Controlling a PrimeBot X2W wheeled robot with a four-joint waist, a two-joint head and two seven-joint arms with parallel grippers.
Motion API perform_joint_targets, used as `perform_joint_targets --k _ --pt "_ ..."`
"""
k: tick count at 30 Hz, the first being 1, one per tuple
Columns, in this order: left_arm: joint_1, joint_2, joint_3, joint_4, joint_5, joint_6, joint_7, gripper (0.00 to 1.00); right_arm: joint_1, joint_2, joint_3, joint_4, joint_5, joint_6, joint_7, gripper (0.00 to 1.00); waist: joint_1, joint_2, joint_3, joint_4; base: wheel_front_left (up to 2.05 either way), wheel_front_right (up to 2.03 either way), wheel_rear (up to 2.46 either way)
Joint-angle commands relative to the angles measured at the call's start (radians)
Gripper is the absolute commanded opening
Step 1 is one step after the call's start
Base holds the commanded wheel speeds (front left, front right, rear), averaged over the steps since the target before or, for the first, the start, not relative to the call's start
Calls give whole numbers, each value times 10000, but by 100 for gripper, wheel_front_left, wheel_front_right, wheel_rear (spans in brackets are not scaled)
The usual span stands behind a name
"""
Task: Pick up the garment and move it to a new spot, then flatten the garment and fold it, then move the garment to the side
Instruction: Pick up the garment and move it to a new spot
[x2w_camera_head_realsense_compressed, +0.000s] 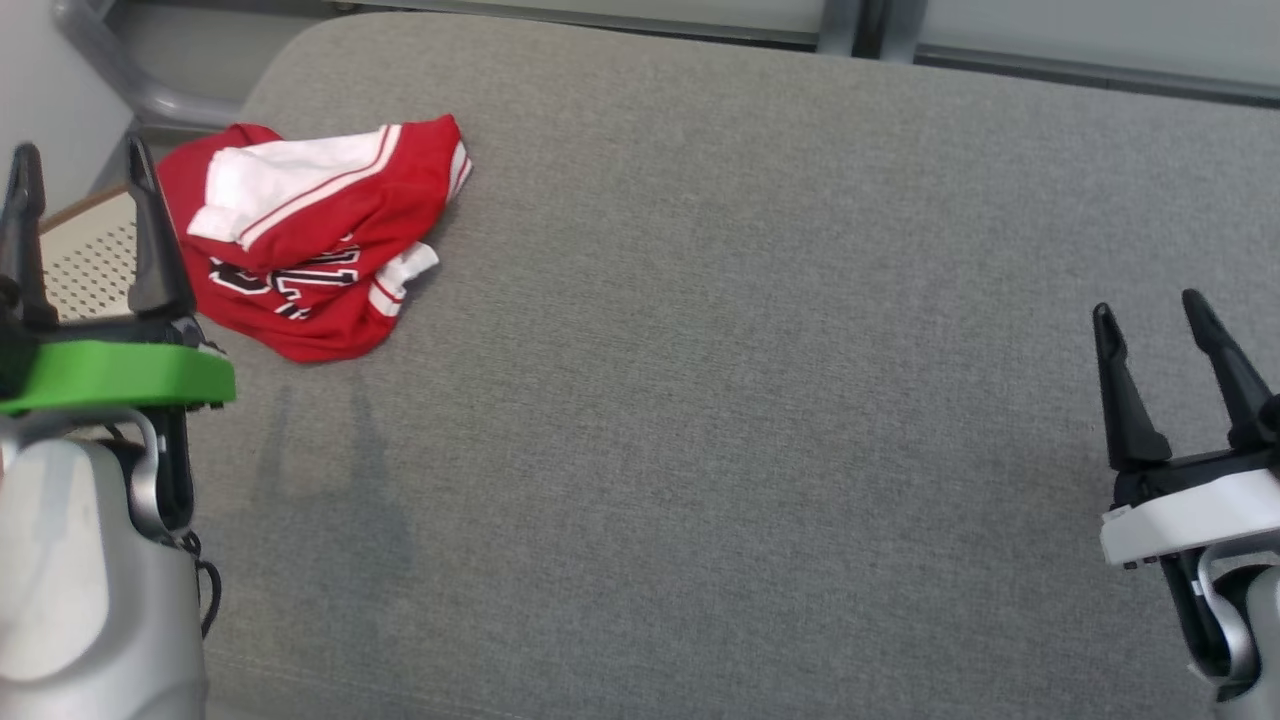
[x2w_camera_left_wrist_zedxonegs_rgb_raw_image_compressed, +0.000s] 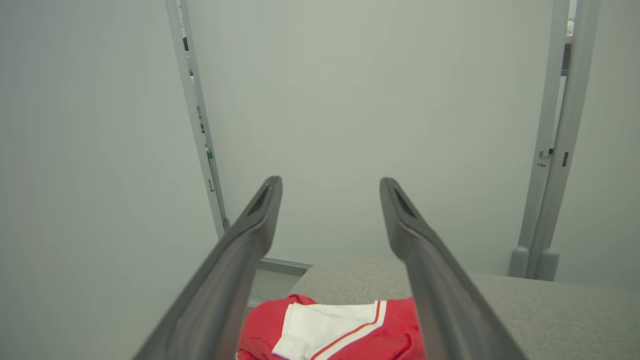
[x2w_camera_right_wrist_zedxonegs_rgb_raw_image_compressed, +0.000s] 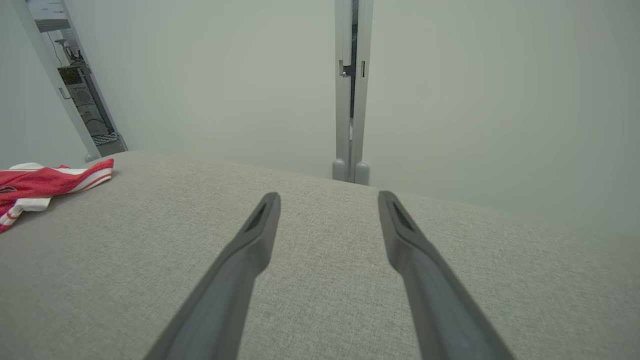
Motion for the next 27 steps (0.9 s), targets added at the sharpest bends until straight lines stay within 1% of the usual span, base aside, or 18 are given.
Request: perform_joint_targets --k 1,7,11,15,18,20,23,27 --pt "-590 168 65 188 -70 -29 2 100 -149 -137 -181 -220 -73 -2 75 100 0 0 1404 -1143 0 0 0" --pt "-2300 552 255 1155 -276 -65 2 100 -257 -409 -818 -1143 -209 -2 293 100 0 0 2645 -1732 0 0 0" --pt "-3255 831 156 2155 -342 -86 1 100 -387 -483 -1054 -1565 -220 -2 366 100 0 0 3257 -1948 0 0 0" --pt "-3922 1196 16 3605 -471 -87 160 100 -459 -477 -1112 -1862 -286 -2 457 100 0 0 3565 -2053 0 0 0" --pt "-4232 1228 -67 4665 -648 -99 653 100 -449 -505 -1152 -2000 -344 -2 513 100 0 0 3629 -2073 0 0 0" --pt "-4250 1318 -155 5349 -741 -101 1225 100 -457 -563 -1177 -2046 -354 -2 566 100 0 0 3617 -2061 0 0 0" --pt "-4400 1383 -208 5974 -1081 -104 1714 100 -479 -614 -1220 -2100 -327 -2 620 100 0 0 3601 -2008 0 0 0" --pt "-4342 1350 -661 6791 -1553 -109 2925 100 -477 -629 -1140 -2222 -365 -2 717 100 0 0 3526 -1901 0 0 0"
